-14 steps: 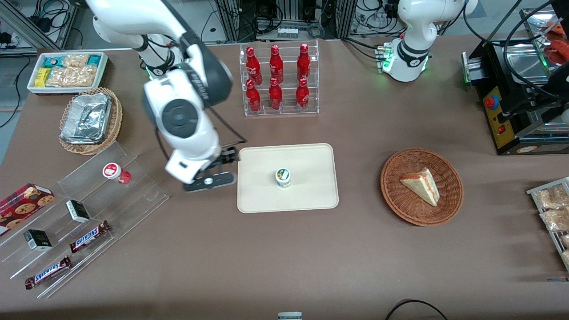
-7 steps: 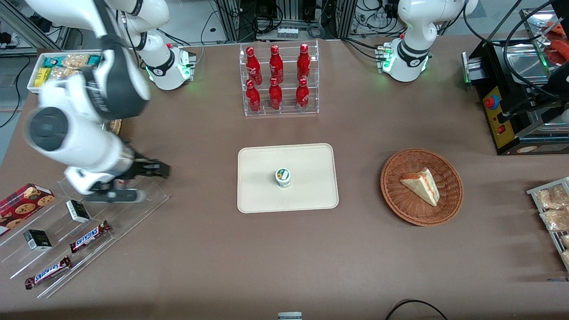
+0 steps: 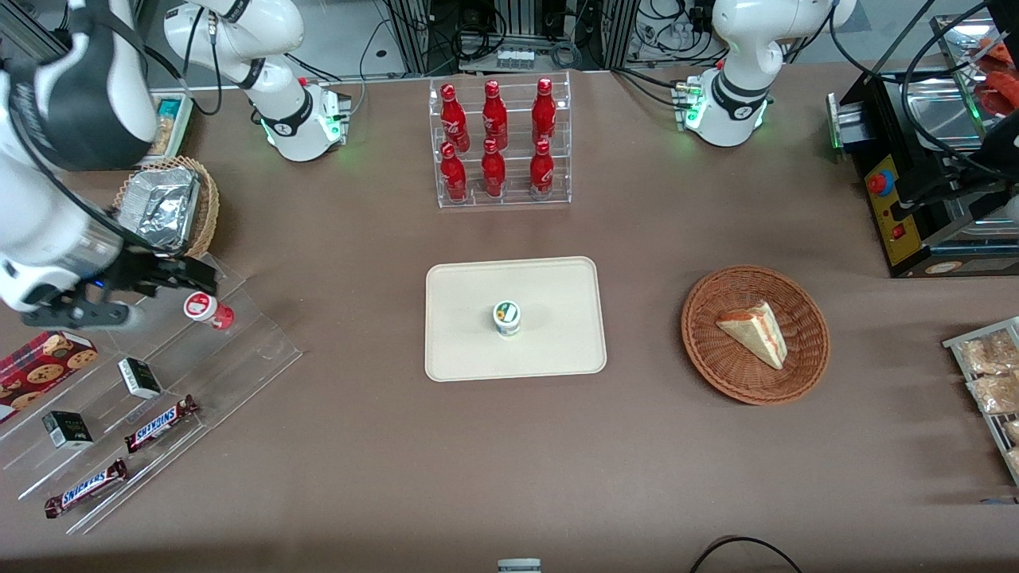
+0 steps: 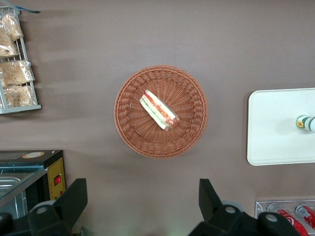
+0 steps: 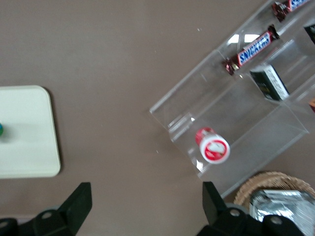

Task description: Place green gum on tray

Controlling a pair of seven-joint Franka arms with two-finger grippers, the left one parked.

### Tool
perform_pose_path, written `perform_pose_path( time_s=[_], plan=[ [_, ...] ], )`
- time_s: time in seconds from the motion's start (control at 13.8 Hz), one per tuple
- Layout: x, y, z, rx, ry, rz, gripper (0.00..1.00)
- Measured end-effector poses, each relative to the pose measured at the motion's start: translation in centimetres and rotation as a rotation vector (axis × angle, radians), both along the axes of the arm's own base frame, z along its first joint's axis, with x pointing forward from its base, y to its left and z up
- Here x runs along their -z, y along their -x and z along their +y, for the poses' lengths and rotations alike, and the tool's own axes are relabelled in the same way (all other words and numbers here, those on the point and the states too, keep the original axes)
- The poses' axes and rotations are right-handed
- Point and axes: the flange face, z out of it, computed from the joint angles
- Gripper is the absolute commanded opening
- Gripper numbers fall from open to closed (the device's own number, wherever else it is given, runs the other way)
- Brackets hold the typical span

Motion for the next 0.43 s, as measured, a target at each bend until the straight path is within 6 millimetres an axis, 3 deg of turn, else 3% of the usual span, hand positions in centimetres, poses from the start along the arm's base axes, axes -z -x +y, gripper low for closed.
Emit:
perform_pose_path(
  time_s=[0.43],
  plan=[
    [-3.0, 3.5, -1.5, 0.015, -0.004, 0.074, 1.0]
  ],
)
